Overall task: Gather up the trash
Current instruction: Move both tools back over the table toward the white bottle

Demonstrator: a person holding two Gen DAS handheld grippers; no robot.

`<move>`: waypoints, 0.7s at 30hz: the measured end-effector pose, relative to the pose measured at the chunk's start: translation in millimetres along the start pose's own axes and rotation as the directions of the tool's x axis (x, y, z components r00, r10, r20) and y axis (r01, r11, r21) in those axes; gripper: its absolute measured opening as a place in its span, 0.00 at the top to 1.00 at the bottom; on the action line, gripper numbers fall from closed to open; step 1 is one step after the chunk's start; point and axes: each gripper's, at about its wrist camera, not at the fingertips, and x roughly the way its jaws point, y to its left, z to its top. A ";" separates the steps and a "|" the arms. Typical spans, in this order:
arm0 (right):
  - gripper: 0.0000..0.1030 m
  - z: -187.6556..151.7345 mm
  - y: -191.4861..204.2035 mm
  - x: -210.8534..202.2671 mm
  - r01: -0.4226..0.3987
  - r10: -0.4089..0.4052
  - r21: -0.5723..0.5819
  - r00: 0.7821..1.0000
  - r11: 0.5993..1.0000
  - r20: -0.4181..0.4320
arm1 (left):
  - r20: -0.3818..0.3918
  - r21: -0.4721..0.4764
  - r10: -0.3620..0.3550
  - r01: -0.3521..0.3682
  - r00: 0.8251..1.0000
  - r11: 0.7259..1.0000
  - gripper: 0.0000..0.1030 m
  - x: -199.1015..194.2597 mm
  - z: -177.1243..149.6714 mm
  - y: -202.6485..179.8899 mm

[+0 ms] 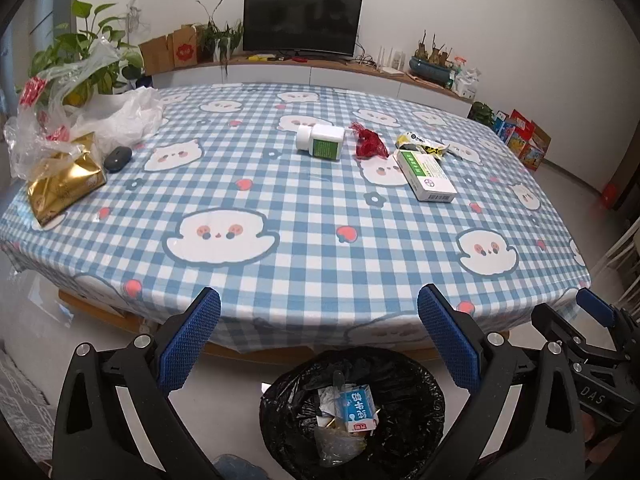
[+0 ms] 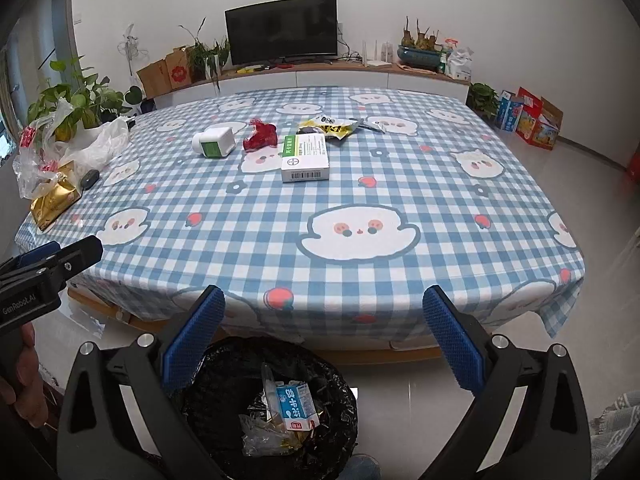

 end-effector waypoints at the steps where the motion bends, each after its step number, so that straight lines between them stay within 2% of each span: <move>1: 0.08 3.2 -0.1 1.1 0.001 -0.001 -0.002 1.000 1.000 0.003 | 0.001 0.002 0.000 0.000 1.000 1.000 0.06 0.6 3.3 -0.2; 21: 0.08 70.9 -4.5 51.4 -0.030 0.030 0.001 0.999 1.000 -0.010 | -0.029 0.007 0.029 -0.029 0.999 1.000 0.06 56.0 59.3 6.0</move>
